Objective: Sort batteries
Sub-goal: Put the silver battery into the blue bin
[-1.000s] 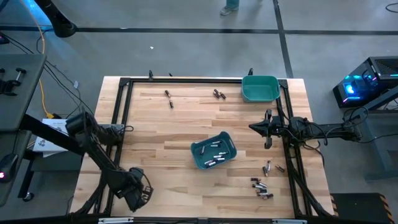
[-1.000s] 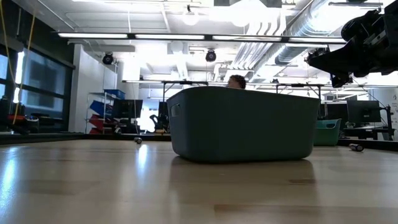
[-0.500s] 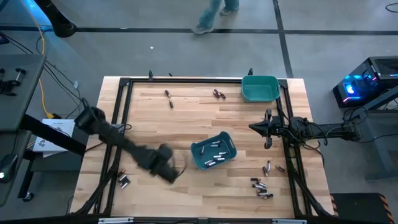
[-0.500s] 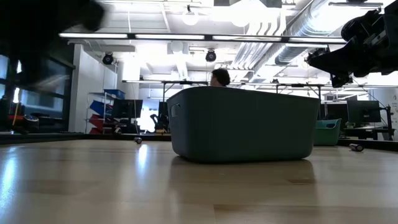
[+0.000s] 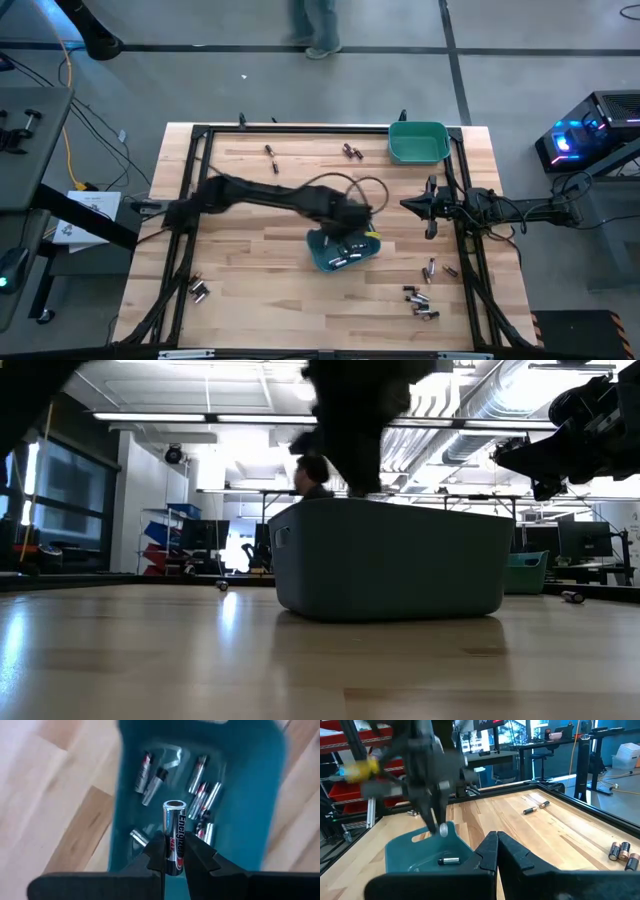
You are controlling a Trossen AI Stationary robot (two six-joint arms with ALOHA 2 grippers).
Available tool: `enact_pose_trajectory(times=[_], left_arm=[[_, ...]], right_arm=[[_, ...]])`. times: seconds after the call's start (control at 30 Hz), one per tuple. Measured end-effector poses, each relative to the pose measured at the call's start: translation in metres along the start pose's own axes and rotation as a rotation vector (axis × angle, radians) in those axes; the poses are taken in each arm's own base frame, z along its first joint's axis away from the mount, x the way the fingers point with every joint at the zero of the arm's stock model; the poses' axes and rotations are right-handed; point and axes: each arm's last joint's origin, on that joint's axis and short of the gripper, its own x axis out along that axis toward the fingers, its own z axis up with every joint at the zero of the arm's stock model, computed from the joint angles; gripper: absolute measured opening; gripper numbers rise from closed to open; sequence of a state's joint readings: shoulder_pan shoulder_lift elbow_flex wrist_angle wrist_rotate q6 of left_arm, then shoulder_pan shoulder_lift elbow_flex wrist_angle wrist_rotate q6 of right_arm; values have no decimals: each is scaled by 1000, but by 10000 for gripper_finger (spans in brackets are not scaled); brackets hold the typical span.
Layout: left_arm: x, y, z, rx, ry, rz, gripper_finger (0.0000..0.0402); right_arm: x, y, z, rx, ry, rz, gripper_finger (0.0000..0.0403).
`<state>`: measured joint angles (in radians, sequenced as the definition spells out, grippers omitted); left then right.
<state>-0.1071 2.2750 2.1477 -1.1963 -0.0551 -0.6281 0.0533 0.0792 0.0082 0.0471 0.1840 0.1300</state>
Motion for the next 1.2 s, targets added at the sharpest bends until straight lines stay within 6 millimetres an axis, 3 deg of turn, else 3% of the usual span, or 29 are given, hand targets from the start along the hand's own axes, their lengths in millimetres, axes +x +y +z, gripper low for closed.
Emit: enact_pose_trajectory(times=[0.17,0.37,0.77,1.03,1.2], left_arm=[[44,-2,13,62,140,17,29],[65,-4,14,71,168,22,29],[77,-7,16,90,152,16,51],[76,-2,19,88,146,15,112],[59,3,21,82,142,17,141]], right_arm=[[0,0,0,0,0,0,0],[0,0,0,0,0,0,0],[0,0,0,0,0,0,0],[0,0,0,0,0,0,0],[0,0,0,0,0,0,0]])
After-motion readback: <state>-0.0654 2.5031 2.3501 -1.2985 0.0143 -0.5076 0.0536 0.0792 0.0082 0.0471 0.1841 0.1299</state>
